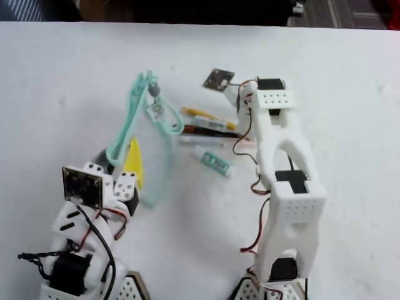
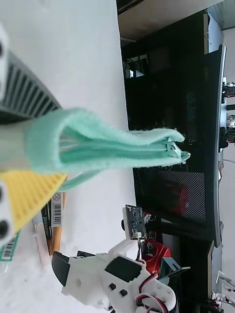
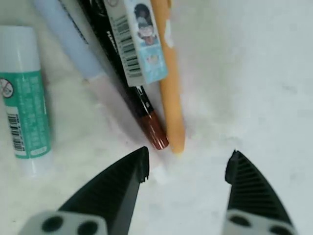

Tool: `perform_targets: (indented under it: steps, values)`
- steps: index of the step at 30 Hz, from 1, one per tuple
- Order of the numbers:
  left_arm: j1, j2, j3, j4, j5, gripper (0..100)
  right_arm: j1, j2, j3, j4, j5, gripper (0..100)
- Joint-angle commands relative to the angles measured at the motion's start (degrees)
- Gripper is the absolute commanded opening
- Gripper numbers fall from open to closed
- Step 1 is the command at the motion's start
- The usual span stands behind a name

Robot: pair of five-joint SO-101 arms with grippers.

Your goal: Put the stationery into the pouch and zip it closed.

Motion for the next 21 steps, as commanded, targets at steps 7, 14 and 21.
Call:
perform_targets:
  steps: [7, 14, 21]
  values:
    - [-0.1, 0.5, 1.7, -0.3, -0.6, 2, -3.3, 0.2, -3.3, -5.5, 0.9, 23.7]
    - [-0.1, 0.5, 1.7, -0.3, -0.6, 2, -4.3, 4.7, -3.5, -9.5, 0.6, 23.7]
    - [-0.1, 0.5, 1.7, -0.3, -0.6, 2, -4.5, 6.3, -3.5, -12.3, 0.7, 20.0]
